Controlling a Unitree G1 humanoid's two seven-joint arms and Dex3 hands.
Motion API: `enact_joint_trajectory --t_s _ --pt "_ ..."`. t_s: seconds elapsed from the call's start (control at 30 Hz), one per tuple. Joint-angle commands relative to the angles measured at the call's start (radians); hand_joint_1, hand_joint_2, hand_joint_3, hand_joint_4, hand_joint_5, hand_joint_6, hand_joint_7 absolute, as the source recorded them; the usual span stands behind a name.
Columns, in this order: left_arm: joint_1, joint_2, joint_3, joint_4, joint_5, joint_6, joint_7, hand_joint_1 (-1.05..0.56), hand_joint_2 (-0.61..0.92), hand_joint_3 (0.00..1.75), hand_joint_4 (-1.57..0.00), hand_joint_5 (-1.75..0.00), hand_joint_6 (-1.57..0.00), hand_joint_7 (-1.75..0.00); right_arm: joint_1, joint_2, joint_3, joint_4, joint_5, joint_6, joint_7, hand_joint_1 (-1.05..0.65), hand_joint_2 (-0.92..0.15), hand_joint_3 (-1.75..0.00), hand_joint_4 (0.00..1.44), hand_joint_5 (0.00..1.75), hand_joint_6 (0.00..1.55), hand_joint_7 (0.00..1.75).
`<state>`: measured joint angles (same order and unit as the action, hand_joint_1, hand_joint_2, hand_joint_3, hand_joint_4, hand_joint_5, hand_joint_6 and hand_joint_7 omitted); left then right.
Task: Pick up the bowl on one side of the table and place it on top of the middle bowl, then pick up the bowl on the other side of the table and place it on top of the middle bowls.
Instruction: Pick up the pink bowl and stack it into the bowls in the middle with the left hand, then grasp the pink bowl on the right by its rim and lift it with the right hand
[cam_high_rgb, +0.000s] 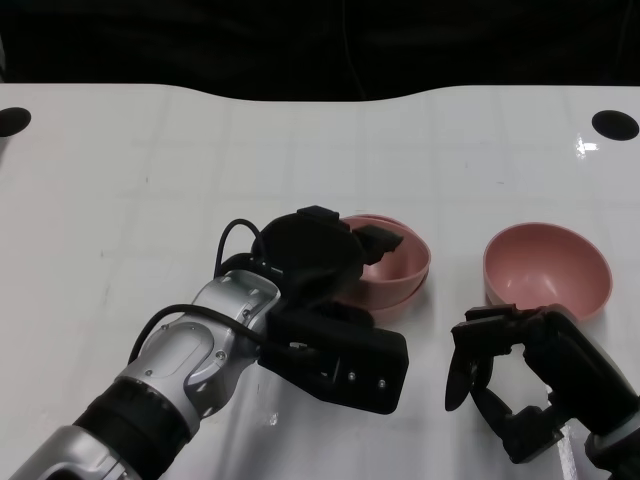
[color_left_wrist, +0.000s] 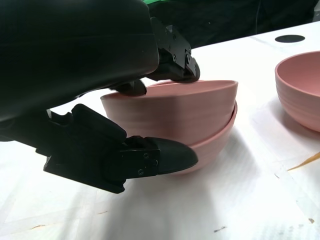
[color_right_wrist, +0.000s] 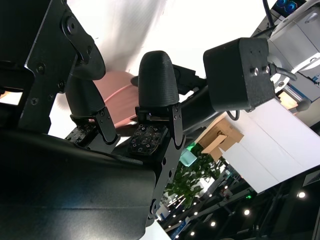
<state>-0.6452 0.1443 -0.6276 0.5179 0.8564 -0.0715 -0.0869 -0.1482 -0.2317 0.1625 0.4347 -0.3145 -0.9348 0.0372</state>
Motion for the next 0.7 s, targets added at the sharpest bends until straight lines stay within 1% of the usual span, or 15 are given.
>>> enact_joint_trajectory --t_s 0.03,0.07,0.13,0.23,0.53,0.63,0.7 --pt "0.003 0.016 0.008 -0.026 -0.008 0.012 -0.017 -0.84 0.92 0.68 0.00 -0.10 -0.06 -0.01 0.001 -0.010 -0.005 -0.013 0.019 0.003 0.005 0.29 0.01 -1.74 1.03 1.63 1.03 1.19" --pt "0.010 0.026 0.019 -0.054 -0.014 0.010 -0.018 -0.84 0.92 0.68 0.00 -0.10 -0.06 -0.01 0.001 -0.010 -0.006 -0.012 0.020 0.001 0.005 0.29 0.01 -1.73 1.03 1.63 1.03 1.19" --pt "0.027 0.043 0.042 -0.110 -0.031 0.013 -0.023 -0.90 0.92 0.76 0.00 -0.02 -0.01 0.00 0.001 -0.011 -0.006 -0.013 0.020 0.001 0.006 0.30 0.01 -1.72 1.04 1.64 1.03 1.19" --pt "0.057 0.066 0.072 -0.188 -0.055 0.021 -0.037 -0.92 0.92 0.78 0.00 0.00 -0.01 0.00 -0.002 -0.011 -0.008 -0.009 0.010 -0.006 -0.002 0.31 0.02 -1.71 1.05 1.65 1.03 1.20" --pt "0.174 0.165 0.160 -0.421 -0.087 0.014 -0.071 -0.89 0.92 0.75 -0.03 -0.02 -0.02 -0.01 -0.004 -0.012 -0.009 -0.008 0.008 -0.002 -0.003 0.30 0.00 -1.70 1.05 1.63 1.04 1.20" --pt "0.207 0.188 0.180 -0.459 -0.089 -0.002 -0.060 -0.88 0.92 0.74 -0.05 -0.03 -0.03 -0.02 -0.003 -0.014 -0.008 -0.010 0.010 0.001 0.000 0.31 0.00 -1.70 1.05 1.63 1.04 1.20" --pt "0.240 0.199 0.203 -0.480 -0.100 -0.023 -0.032 -0.86 0.92 0.72 -0.08 -0.05 -0.05 -0.03 -0.003 -0.015 -0.009 -0.009 0.005 -0.001 -0.003 0.32 0.00 -1.70 1.05 1.63 1.04 1.20"
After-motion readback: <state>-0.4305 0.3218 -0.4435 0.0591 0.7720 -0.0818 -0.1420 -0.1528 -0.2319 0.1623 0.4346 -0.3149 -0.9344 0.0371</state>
